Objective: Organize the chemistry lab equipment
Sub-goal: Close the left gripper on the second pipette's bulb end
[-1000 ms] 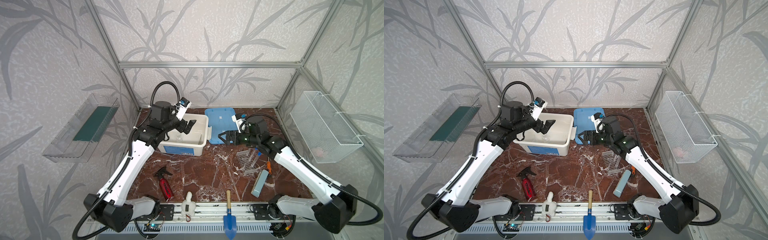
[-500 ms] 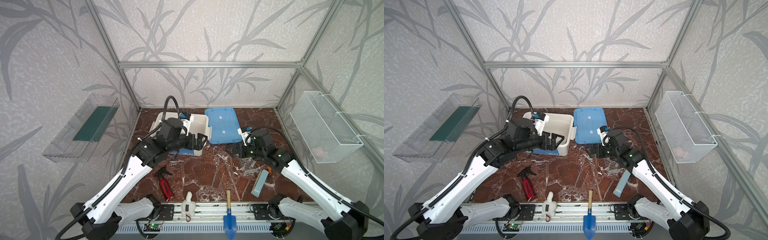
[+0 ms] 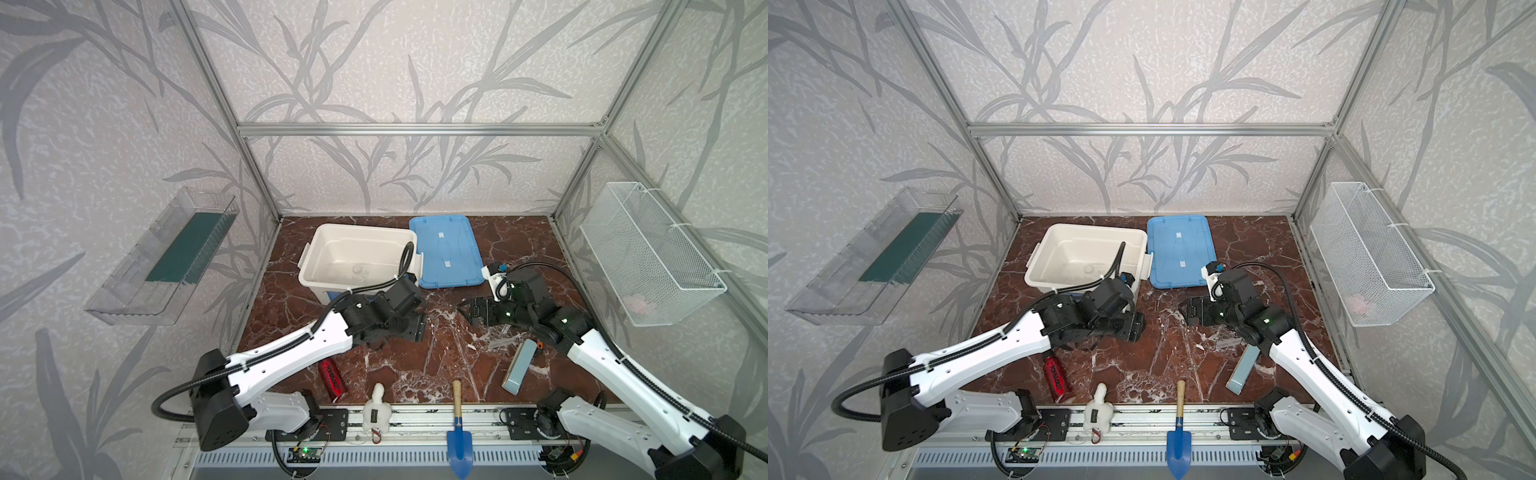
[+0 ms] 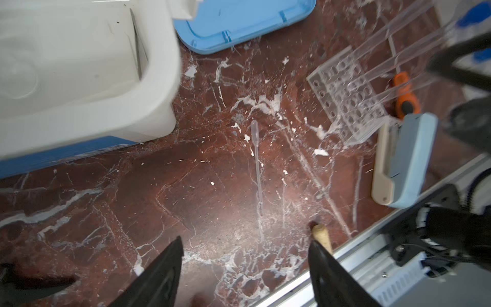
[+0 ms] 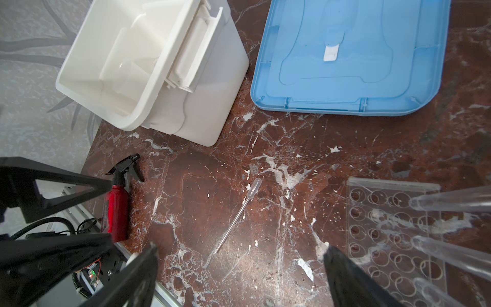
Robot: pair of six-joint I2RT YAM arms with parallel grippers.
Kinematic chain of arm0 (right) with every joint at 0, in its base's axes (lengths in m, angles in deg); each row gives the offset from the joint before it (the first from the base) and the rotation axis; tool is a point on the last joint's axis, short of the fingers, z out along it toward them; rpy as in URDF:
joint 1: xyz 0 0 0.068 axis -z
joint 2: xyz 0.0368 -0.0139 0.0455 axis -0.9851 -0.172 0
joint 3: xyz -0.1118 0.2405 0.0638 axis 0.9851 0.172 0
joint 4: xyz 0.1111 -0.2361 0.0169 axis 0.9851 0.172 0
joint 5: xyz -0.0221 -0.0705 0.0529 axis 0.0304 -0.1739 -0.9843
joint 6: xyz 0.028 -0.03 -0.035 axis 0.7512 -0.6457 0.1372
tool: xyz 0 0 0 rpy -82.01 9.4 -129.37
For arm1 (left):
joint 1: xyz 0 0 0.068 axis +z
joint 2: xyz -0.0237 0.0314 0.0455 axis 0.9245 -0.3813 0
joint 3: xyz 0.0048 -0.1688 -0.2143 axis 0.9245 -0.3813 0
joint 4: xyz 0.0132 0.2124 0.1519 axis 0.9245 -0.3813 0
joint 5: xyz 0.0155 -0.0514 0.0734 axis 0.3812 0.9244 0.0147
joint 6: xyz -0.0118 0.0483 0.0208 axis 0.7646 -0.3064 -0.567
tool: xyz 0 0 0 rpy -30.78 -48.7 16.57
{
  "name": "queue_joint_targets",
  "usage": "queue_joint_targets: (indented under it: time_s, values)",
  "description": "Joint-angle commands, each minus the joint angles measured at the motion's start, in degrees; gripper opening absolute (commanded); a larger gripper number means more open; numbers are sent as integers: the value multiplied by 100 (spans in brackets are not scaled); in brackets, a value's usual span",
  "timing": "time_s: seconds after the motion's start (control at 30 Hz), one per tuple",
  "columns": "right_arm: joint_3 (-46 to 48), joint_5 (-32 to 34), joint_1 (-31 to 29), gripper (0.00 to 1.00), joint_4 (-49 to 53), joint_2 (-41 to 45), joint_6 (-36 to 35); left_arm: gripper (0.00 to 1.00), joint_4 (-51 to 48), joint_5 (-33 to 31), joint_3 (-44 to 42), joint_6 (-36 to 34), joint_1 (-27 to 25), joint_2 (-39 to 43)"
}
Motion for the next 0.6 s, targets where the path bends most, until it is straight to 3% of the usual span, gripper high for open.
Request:
queue_joint_targets:
  time_s: [0.0,0.07,0.2,0.4,0.57]
  values:
    - [111,396,33,95,164,236,12,67,80,-465,299,114,-224,-476]
    - [224,472,40,95,132,373,49,61,310,-320,318,198,-253,-801]
    - [399,604,61,95,50,672,77,58,734,-115,242,202,-271,-1455]
    - [553,698,68,95,109,911,18,56,1019,-362,365,17,-279,-2276]
    - [668,530,67,95,-60,921,128,47,693,-561,860,-69,-275,-2968]
